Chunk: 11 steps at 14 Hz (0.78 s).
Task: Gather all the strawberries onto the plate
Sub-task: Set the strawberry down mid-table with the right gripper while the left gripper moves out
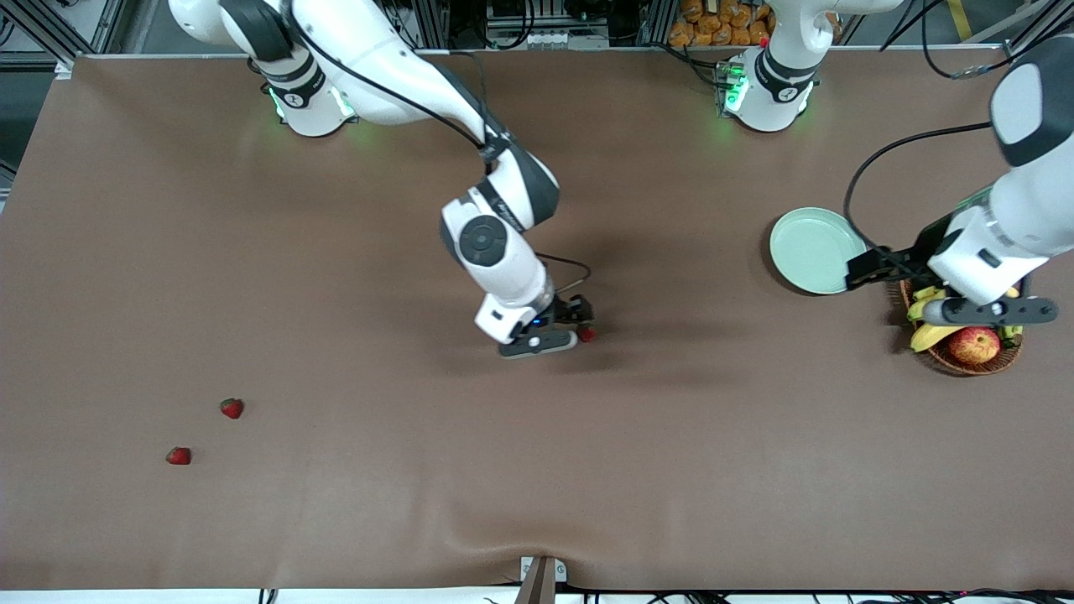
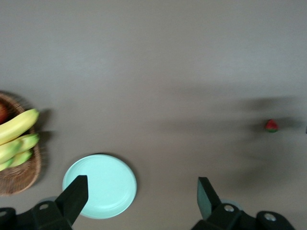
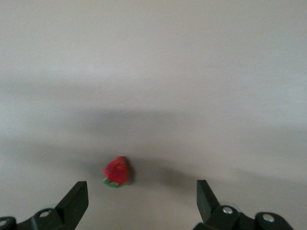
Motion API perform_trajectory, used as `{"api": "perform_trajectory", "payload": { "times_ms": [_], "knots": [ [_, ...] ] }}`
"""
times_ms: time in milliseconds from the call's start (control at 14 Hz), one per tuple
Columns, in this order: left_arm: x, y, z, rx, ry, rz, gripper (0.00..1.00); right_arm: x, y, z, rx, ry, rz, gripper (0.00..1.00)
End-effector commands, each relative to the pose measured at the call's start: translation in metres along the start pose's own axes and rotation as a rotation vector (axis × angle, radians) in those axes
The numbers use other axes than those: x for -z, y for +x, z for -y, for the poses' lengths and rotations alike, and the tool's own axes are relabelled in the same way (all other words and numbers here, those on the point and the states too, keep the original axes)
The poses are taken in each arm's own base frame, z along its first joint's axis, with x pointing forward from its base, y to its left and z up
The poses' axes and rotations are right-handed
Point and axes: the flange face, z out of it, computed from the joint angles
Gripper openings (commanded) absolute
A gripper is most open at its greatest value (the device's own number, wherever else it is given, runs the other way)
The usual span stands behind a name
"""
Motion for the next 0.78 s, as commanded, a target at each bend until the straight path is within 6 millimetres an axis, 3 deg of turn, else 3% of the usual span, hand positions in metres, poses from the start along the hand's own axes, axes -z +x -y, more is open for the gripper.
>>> {"api": "perform_trajectory", "payload": {
  "times_ms": [0,499,713],
  "knots": [
    [-0.012,0.017,-0.017,0.003,-0.053,-0.016,1.0,0.061,-0.003,-0.055,-0.054,-0.065,-0.009,1.0],
    [-0.079,0.032,-0.113,-0.035,-0.058,-0.035,1.0,0.133,0.014,-0.202,-0.164,-0.237,0.017,1.0],
    [-0.11,0.03,-0.163,-0.09,-0.053,-0.05,1.0,0.144,0.029,-0.27,-0.158,-0.278,0.044,1.0]
  ]
}}
